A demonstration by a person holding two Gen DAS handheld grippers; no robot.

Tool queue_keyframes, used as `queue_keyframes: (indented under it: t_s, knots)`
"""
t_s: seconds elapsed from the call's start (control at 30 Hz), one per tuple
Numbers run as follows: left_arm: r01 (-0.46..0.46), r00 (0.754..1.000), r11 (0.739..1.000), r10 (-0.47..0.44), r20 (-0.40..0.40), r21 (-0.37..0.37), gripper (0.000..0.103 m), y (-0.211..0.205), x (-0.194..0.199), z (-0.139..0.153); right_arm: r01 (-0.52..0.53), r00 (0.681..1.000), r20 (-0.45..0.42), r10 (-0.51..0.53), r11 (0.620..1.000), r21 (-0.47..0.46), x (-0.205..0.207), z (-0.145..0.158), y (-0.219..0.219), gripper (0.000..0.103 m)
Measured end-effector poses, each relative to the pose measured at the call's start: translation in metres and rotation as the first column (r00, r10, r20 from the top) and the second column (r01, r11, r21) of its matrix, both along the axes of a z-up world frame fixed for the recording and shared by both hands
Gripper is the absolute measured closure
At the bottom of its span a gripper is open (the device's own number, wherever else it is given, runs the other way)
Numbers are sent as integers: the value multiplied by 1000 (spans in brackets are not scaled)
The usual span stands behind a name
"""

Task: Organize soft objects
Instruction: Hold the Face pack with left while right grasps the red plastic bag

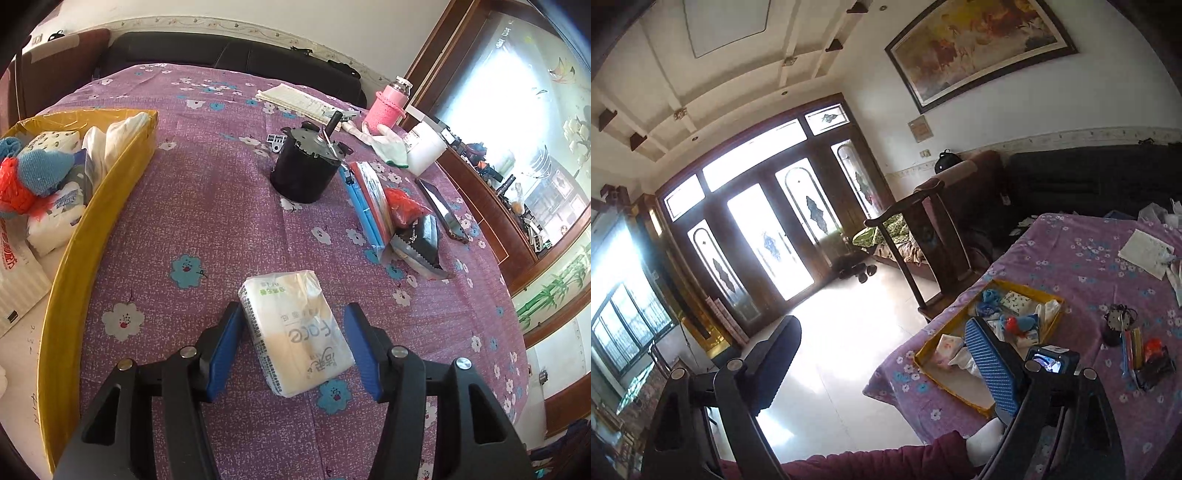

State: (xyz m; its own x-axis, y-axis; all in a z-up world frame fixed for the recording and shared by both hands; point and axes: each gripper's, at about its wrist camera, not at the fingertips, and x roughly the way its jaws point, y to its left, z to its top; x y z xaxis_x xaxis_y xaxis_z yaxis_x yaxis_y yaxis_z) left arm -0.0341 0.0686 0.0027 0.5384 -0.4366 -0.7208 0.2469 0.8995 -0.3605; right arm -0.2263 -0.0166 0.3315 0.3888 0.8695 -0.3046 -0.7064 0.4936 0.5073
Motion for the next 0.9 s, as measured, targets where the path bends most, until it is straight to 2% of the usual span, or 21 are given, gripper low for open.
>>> queue_keyframes:
  t_s: [0.2,0.33,0.4,0.5,0.6,0.67,0.7,0.73,0.77,0.83,0.9]
  knots:
    - [1,1000,1000,-1,0,2,48,0,0,0,-78,996,-45,78,997,-13,-13,-2,12,9]
    - [-1,1000,1000,1,1,5,48,0,0,0,-67,997,-35,66,998,-19,-11,0,12,9]
    - [-2,1000,1000,2,1,7,48,0,0,-1,-60,998,-2,60,997,-40,-14,-2,13,7]
    - [-3,1000,1000,3,0,3,48,0,0,0,35,998,58,-28,991,-126,0,-25,9,4]
    - [-3,1000,1000,3,0,2,48,1,0,-1,189,981,13,-191,958,-213,43,-75,-20,3]
    - [-1,1000,1000,1,0,11,47,0,0,-1,273,947,-92,-307,924,-267,78,-116,-51,3]
    - [4,1000,1000,-4,1,15,44,0,-1,-1,301,919,-170,-356,912,-280,95,-140,-73,3]
    - [11,1000,1000,-11,2,21,41,-2,-1,0,323,886,-243,-394,902,-286,107,-163,-94,3]
    - [18,1000,999,-18,3,34,40,-4,-1,0,353,836,-326,-442,887,-298,122,-193,-120,3]
    - [29,1000,997,-30,4,73,36,-12,-1,1,402,764,-393,-511,854,-329,134,-228,-152,3]
    - [42,999,991,-42,4,127,34,-20,-1,1,447,705,-413,-577,813,-373,142,-254,-181,4]
